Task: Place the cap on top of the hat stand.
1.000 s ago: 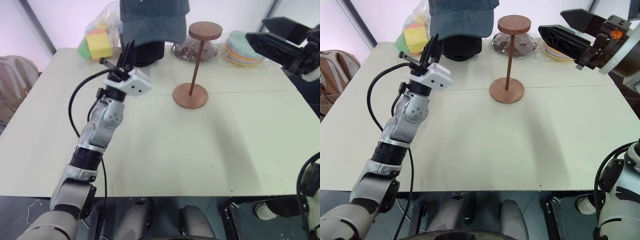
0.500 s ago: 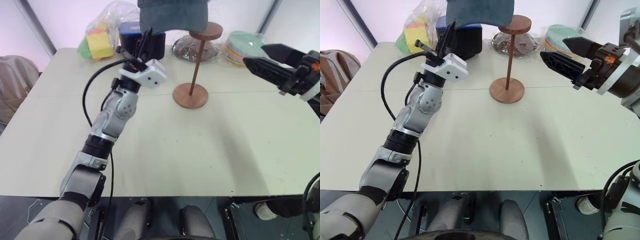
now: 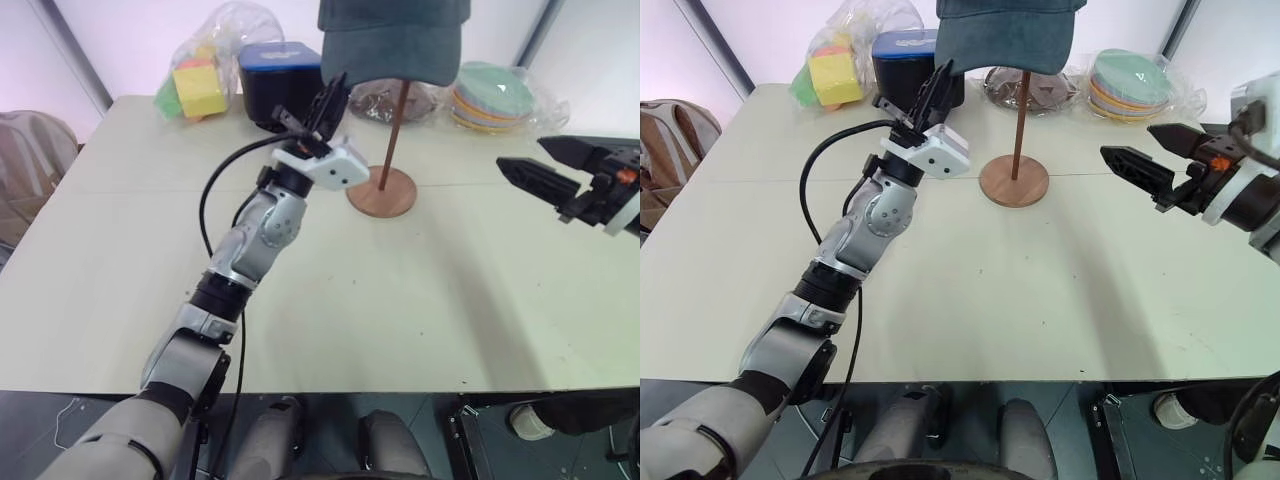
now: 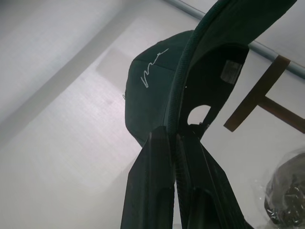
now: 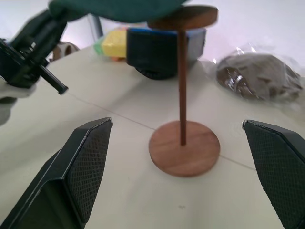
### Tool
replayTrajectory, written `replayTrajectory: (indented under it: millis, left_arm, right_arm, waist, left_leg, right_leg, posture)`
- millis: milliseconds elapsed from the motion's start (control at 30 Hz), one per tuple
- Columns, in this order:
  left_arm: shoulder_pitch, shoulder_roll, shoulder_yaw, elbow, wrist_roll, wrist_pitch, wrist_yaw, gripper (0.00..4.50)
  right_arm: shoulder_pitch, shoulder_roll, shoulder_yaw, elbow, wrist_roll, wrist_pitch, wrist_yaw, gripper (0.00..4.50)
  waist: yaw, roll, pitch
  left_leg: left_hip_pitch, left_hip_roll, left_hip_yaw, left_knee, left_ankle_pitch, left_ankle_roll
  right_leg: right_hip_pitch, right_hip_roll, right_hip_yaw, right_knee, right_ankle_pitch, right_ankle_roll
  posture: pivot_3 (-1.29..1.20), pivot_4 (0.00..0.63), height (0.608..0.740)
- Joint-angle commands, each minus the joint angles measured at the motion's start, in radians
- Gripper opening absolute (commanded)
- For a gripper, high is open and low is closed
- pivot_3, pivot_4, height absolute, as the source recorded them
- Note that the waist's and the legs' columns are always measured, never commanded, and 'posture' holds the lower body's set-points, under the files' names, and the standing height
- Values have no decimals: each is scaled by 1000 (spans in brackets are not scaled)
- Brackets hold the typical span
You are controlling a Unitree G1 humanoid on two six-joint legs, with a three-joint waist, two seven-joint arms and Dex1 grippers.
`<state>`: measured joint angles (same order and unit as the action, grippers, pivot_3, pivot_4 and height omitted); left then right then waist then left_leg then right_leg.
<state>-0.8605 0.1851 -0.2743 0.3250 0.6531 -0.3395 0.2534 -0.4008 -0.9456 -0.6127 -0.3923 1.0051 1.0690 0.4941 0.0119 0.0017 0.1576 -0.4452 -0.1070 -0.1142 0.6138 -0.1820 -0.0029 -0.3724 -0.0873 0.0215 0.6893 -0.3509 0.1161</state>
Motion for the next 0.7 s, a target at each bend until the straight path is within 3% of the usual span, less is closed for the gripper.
replayTrajectory:
  millis: [33, 700]
  left_arm:
    - [-26, -8, -16, 3, 10, -28, 24, 17]
    - [67, -10, -142, 96, 173, 4, 132, 17]
  right_arm:
    - [-4, -6, -46, -33, 16, -34, -12, 4500]
    - [18, -16, -25, -45, 11, -52, -39, 4500]
  waist:
    - [0, 0, 0]
    - [1, 0, 0]
  left_leg:
    - [0, 0, 0, 0, 0, 0]
    - [0, 0, 0, 0, 0, 0]
  right_leg:
    - [0, 0, 0, 0, 0, 0]
    - [0, 0, 0, 0, 0, 0]
  posture:
    - [0, 150, 740]
    - [0, 150, 740]
